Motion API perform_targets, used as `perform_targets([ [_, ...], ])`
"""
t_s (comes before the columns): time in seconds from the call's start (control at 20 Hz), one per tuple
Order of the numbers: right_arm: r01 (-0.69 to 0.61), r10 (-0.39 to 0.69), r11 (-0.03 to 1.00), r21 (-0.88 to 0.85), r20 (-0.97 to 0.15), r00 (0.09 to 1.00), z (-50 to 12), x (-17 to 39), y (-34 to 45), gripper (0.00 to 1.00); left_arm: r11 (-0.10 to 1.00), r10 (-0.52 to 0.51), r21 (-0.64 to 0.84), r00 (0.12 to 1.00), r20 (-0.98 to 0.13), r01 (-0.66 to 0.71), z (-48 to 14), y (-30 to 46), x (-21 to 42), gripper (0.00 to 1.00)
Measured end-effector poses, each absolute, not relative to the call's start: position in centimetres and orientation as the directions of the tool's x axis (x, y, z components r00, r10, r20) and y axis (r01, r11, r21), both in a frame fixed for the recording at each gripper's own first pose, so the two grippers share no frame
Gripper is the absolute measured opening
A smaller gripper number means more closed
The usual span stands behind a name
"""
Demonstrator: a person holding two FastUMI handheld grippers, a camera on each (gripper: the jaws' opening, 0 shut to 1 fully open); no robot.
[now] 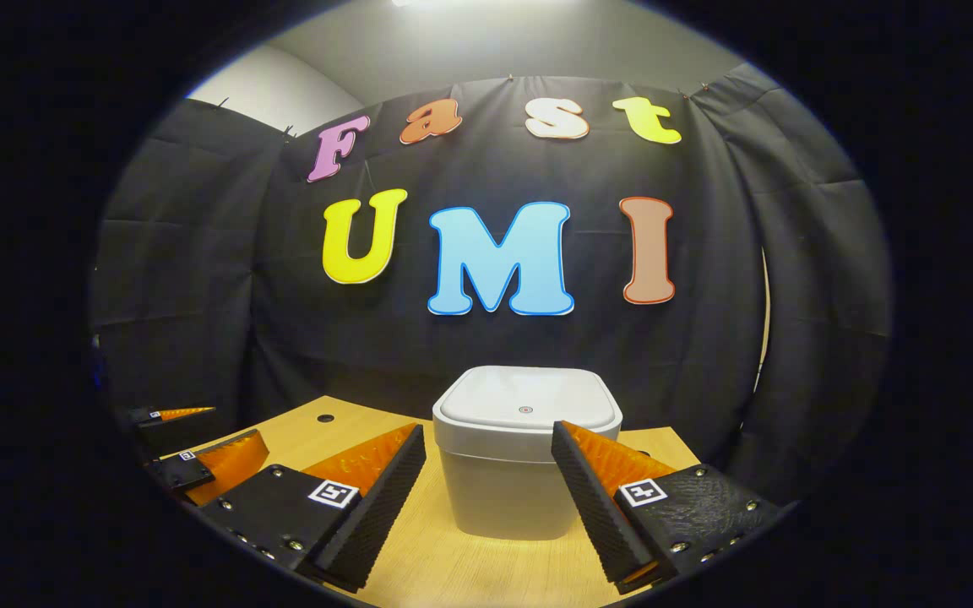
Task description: Press the lid of the desktop garbage bin to open it, pick up the crumpled paper on the desktop and throw it into the bin, then pick up the pop can on the desktop and drop it into the bin, and finally close the garbage bin lid.
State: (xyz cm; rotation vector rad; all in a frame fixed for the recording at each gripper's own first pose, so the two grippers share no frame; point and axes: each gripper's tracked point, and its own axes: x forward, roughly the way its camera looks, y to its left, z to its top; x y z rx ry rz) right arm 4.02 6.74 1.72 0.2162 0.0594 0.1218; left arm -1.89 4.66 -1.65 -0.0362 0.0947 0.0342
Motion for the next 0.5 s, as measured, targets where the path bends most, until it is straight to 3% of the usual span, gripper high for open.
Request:
perform_targets([
  [0.5, -0.018, 0.039, 0.972, 0.235, -0.086, 0.996, 0.6, 1.8, 6.9, 0.96, 0.998, -0.057, -0.025, 0.994, -0.093, 0.055, -3.1, 6.3, -0.2, 1.0],
])
